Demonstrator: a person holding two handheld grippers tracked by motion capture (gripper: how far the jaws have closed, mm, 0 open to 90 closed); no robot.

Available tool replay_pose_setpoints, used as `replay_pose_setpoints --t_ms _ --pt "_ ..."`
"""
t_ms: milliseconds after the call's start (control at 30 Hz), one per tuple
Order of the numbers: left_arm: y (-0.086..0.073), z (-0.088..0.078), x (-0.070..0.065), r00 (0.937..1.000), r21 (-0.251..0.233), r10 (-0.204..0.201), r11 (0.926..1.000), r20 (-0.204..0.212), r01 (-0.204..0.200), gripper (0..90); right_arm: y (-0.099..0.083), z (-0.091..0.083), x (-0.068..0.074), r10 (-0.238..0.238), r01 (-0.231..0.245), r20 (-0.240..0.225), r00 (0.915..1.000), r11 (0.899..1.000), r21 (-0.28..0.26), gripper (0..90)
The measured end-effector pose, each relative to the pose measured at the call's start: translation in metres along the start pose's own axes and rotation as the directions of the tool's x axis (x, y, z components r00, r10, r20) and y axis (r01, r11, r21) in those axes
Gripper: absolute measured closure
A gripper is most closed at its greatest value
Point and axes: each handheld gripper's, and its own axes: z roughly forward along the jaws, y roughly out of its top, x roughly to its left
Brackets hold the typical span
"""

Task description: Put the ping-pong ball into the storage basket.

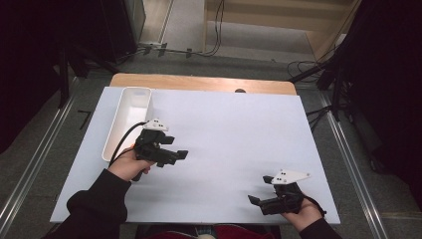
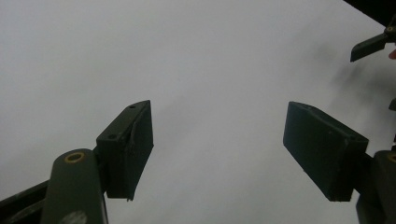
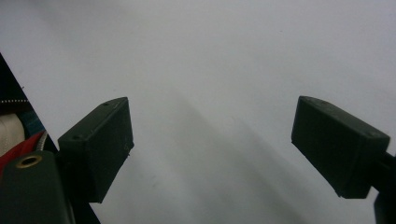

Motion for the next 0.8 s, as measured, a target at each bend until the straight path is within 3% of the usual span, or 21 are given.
replay_pose_setpoints --t_ms 267,800 --pt "-0.012 0.002 -0.004 0.9994 -0.022 0.032 0.9992 -0.015 -0.033 24.7 0.000 0.000 0.000 0.000 0.000 0.002 1.0000 1.000 0.001 11.5" --pt "-0.032 0.003 -0.008 0.9955 -0.006 0.093 0.9956 0.015 -0.093 24.6 0.000 0.000 0.001 0.005 -0.005 -0.004 1.0000 1.000 0.010 11.5"
